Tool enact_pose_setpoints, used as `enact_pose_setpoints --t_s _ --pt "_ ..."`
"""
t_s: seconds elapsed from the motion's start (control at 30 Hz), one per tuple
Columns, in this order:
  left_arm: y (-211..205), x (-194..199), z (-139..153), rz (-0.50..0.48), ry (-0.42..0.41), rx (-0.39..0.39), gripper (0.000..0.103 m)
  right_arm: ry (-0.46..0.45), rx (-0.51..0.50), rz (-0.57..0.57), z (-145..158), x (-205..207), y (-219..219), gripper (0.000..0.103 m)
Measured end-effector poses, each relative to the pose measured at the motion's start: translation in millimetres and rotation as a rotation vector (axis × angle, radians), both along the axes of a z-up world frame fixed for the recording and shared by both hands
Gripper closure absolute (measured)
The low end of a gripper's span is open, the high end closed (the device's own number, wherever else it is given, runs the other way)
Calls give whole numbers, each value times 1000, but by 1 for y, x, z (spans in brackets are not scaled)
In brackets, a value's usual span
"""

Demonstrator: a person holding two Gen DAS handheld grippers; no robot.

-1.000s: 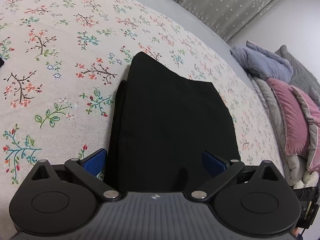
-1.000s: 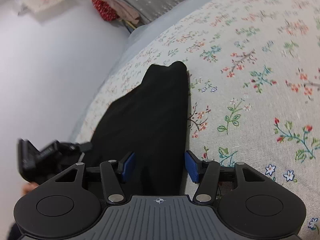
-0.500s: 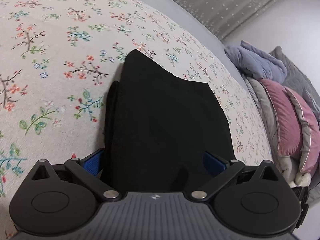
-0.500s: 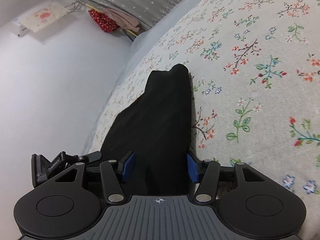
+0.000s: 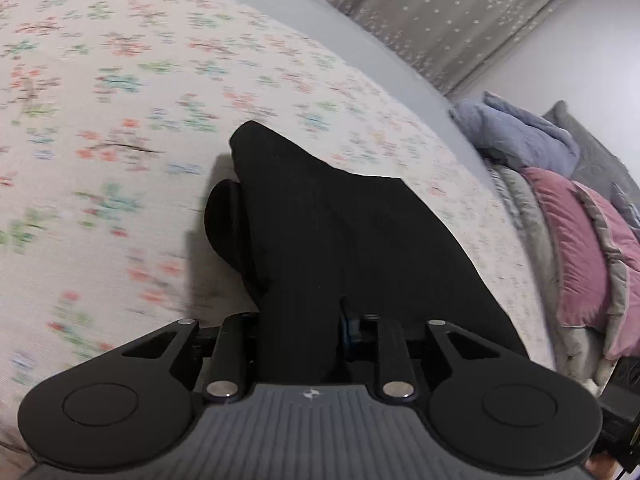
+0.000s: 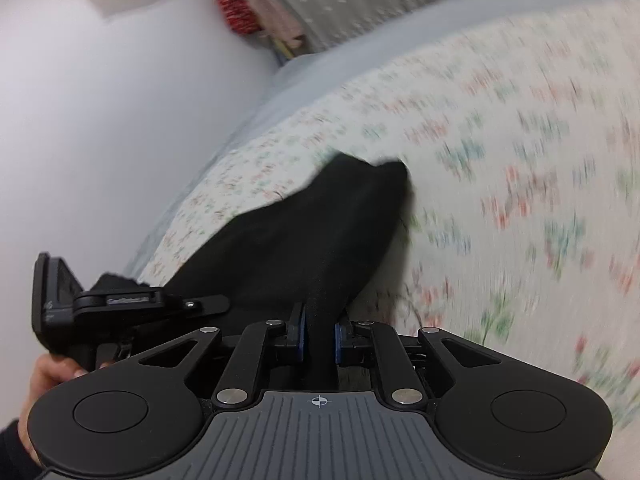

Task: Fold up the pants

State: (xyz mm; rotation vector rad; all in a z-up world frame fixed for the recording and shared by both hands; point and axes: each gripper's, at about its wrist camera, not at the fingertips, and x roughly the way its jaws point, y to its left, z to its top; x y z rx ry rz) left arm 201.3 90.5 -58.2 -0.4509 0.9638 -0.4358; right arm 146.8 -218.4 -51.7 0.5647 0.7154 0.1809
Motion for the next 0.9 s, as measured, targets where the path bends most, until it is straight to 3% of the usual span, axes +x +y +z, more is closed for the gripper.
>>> enact_pose_setpoints --t_s 0.23,0.37,0.47,0.57,0.7,0.77,0.9 --pt "-96 -19 16 -103 -62 -56 61 -8 -230 -13 45 -24 -57 91" --pt "-141 -16 -6 -149 -15 0 60 6 -290 -63 46 -44 -105 91" --pt "-158 -14 -20 -141 -26 93 56 57 -233 -97 19 -47 -138 90" --pt "-154 -10 -21 -136 -6 83 55 188 -203 -102 -14 -38 -149 88" --pt "-147 -8 -25 -132 16 46 54 202 -207 -95 -13 -35 -146 81" --pt "-152 -10 -23 -135 5 52 54 236 -190 -104 -15 -32 -148 75" --pt "-157 -14 -19 -141 -14 78 55 262 -167 -113 -19 -30 -152 73"
